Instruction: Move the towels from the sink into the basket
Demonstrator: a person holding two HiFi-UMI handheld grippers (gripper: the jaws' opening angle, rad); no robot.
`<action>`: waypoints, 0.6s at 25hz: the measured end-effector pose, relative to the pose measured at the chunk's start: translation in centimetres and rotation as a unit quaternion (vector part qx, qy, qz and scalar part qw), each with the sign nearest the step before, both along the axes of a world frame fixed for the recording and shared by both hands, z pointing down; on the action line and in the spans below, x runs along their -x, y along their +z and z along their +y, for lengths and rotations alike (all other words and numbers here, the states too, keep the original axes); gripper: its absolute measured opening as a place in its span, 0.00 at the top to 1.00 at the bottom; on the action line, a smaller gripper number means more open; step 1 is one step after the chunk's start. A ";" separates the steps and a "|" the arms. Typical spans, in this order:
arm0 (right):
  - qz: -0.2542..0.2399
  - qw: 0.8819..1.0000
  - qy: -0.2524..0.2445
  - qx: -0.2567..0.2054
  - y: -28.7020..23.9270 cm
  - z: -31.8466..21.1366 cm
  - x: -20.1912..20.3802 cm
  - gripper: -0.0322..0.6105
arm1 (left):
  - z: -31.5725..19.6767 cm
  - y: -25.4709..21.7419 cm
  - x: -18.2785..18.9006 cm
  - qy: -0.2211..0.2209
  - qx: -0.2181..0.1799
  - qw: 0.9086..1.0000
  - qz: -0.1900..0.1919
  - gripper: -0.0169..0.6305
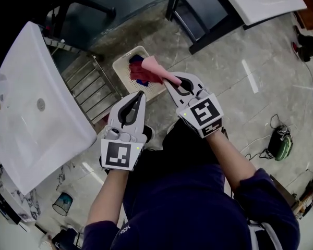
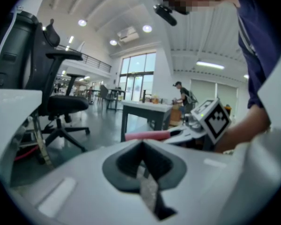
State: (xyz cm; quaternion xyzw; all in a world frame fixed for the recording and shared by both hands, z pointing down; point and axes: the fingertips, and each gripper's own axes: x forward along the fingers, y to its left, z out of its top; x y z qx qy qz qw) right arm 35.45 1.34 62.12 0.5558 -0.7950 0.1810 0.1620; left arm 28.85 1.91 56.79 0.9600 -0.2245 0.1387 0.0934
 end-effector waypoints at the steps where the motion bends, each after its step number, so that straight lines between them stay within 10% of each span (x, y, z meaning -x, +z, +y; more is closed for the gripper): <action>1: -0.001 1.000 0.000 0.001 0.7 -0.1 0.1 0.92 | -0.1 0.8 0.1 -0.001 0.001 1.000 0.000 0.97; 15: 0.000 1.000 -0.015 0.002 9.9 -1.6 1.0 0.92 | -1.4 10.1 1.0 -0.020 0.005 1.000 0.000 0.97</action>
